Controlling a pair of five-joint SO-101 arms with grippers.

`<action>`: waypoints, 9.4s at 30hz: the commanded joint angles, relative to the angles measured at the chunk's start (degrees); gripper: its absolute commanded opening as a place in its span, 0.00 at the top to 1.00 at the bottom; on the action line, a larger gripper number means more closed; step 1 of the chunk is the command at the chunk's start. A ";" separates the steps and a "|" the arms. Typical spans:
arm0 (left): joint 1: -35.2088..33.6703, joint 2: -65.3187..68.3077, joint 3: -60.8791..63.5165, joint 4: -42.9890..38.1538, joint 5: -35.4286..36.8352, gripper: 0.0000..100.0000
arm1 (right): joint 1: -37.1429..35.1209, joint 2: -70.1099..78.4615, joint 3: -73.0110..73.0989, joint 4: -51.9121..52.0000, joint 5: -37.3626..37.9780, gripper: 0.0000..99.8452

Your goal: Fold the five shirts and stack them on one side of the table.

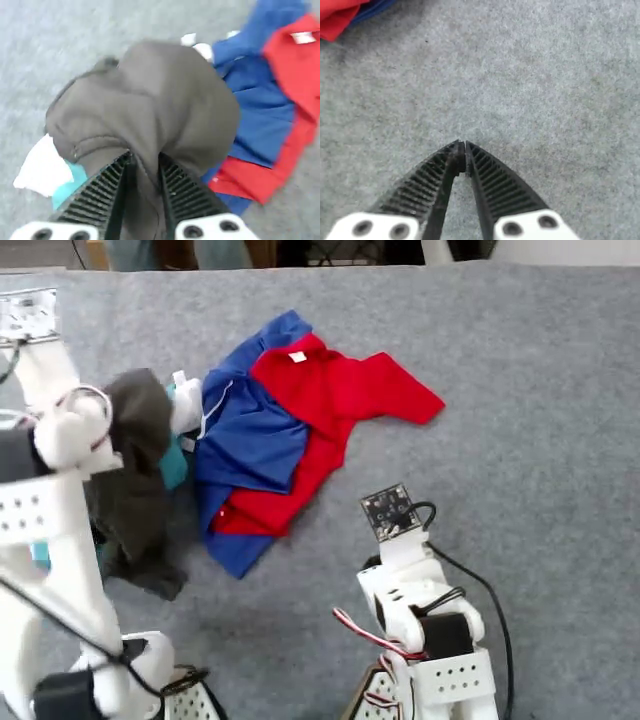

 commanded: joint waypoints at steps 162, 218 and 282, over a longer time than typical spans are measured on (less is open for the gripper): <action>-28.09 37.80 -21.76 -15.21 6.51 0.73 | 0.35 -0.31 -0.13 0.09 -0.18 0.99; 12.53 86.68 -96.40 3.87 10.64 0.97 | 0.35 -0.31 -0.13 0.09 -0.18 0.99; -45.05 71.82 -70.55 10.11 2.02 0.75 | 0.35 -0.31 -0.13 0.09 -0.18 0.99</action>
